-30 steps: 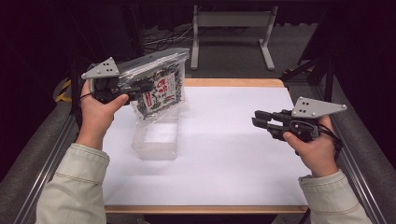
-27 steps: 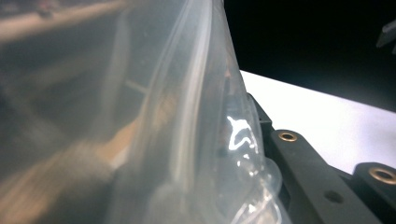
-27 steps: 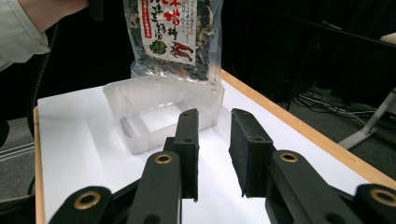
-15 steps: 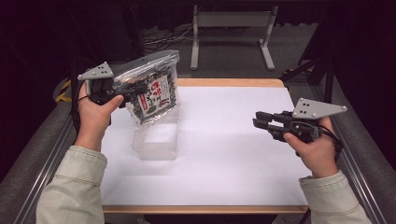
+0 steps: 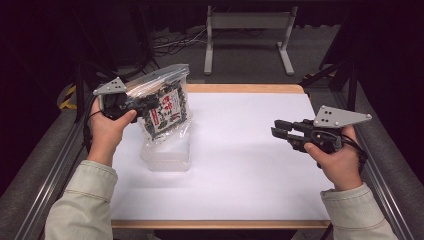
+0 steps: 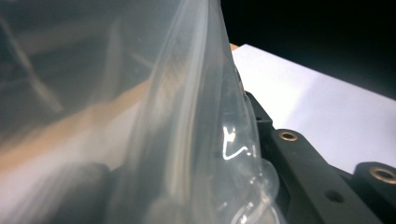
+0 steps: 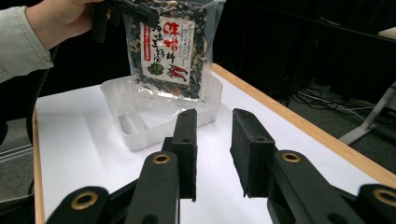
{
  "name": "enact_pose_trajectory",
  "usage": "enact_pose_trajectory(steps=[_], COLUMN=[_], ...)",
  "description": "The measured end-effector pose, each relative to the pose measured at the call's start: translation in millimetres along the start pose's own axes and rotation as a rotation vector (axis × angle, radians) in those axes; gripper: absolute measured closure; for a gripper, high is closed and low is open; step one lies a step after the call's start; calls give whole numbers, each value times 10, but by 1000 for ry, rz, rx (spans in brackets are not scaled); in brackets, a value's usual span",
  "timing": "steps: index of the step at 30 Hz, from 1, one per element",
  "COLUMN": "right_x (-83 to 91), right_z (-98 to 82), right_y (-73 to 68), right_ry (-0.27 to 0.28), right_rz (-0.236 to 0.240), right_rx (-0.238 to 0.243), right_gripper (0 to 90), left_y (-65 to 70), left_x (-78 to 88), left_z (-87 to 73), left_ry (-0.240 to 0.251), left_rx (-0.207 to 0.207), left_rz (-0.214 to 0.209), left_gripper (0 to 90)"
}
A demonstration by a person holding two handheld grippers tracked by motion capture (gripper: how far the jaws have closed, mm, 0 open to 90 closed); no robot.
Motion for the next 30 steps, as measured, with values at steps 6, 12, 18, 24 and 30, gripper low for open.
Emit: enact_pose_trajectory(steps=[6,12,18,24,30], right_x=[13,11,-14,-23,-19], right_z=[-1,-6,-19,-26,-33], right_y=[-10,-12,-21,-31,-30], right_ry=[6,11,9,10,10], right_rz=[3,5,11,14,16], right_rx=[-1,-5,-9,-9,-13], right_gripper=[711,708,703,699,697], left_y=[4,17,-11,-9,-26], left_x=[-9,-47,-36,-105,-96], left_z=[-74,-150,-208,-265,-354], left_ry=[-15,-27,-11,-27,-22], left_rx=[-17,-39,-23,-30,-20], left_rz=[19,15,8,6,11], left_gripper=[727,728,727,726,727])
Point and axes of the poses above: each handheld gripper's, and its own axes: x roughly backward along the jaws, z roughly out of its top, y roughly to its right, the point moved 2 cm from there along -x, roughly forward along the jaws, and after that the axes turned 4 degrees about y, right-handed, at the moved point
